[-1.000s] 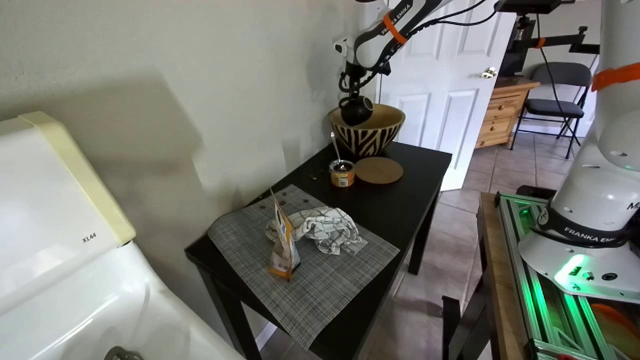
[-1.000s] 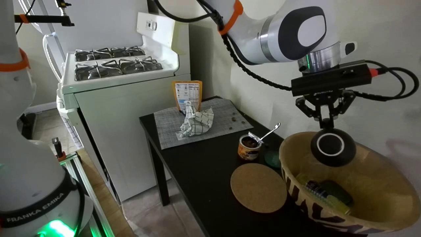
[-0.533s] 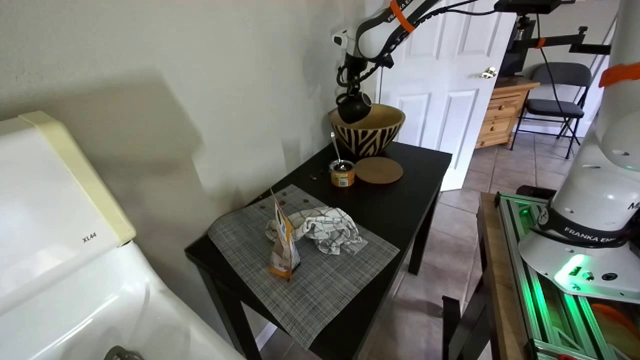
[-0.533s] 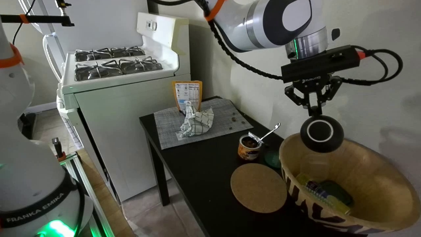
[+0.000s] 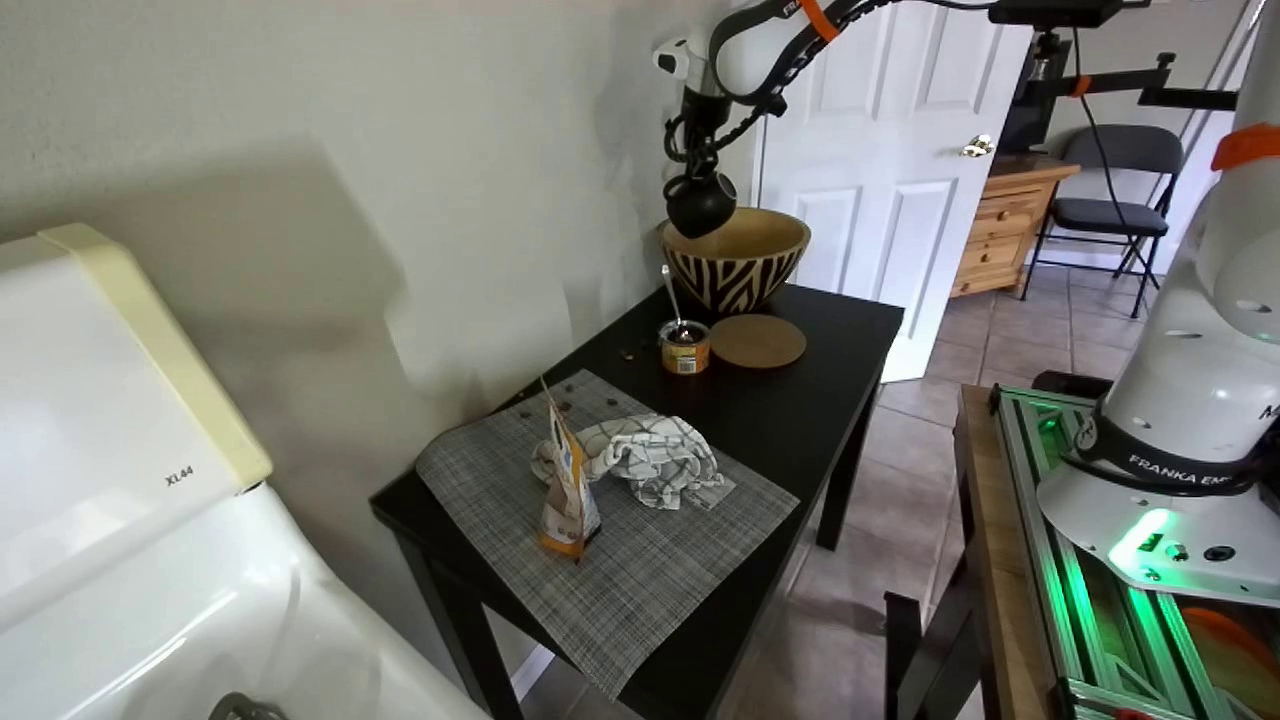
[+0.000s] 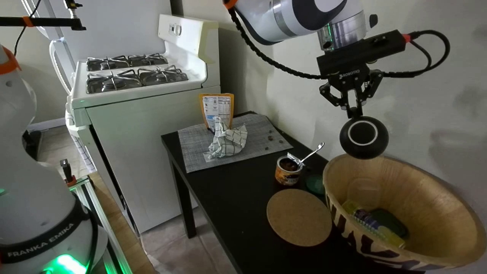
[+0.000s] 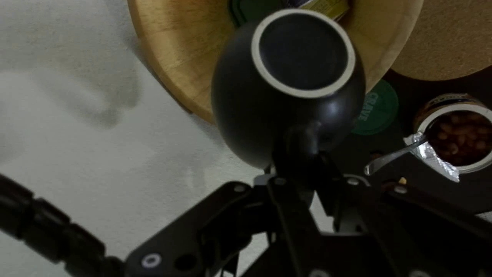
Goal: Move the mug to the table
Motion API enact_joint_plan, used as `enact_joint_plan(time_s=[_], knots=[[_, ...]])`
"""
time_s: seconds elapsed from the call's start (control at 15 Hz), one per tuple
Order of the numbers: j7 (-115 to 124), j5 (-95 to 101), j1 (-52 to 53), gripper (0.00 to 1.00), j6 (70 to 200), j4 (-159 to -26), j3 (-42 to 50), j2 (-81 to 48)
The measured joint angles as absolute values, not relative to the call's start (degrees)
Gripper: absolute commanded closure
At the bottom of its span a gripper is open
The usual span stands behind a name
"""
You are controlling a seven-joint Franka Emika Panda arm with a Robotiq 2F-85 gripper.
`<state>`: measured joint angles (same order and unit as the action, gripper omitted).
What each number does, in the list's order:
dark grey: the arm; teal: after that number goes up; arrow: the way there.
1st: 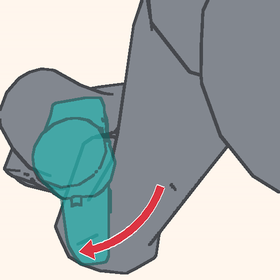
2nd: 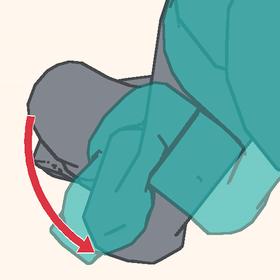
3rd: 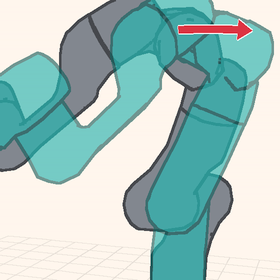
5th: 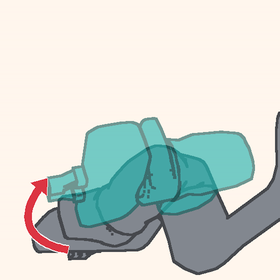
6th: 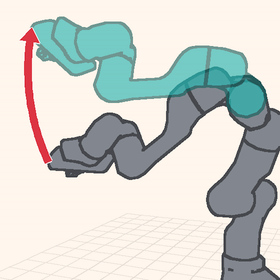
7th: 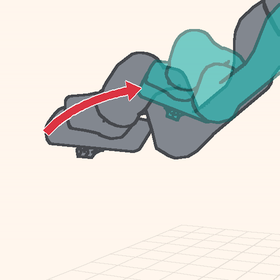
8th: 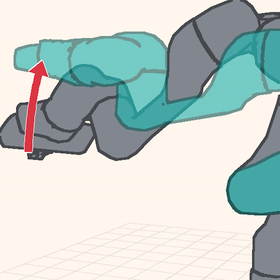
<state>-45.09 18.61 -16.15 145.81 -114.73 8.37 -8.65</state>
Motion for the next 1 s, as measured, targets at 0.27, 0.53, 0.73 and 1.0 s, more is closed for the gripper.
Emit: enact_joint_plan(time_s=[0.27,0.53,0.73,1.0], knots=[[-45.7,19.8,-14.0,0.94,144.9,-115.3,8.3,-7.3],[-46.6,20.7,-12.0,0.94,144.8,-117.3,8.0,-6.0],[-47.5,20.9,-10.9,0.94,144.8,-119.2,7.7,-4.8],[-48.9,21.4,-9.9,0.94,144.8,-121.7,7.3,-2.9]])
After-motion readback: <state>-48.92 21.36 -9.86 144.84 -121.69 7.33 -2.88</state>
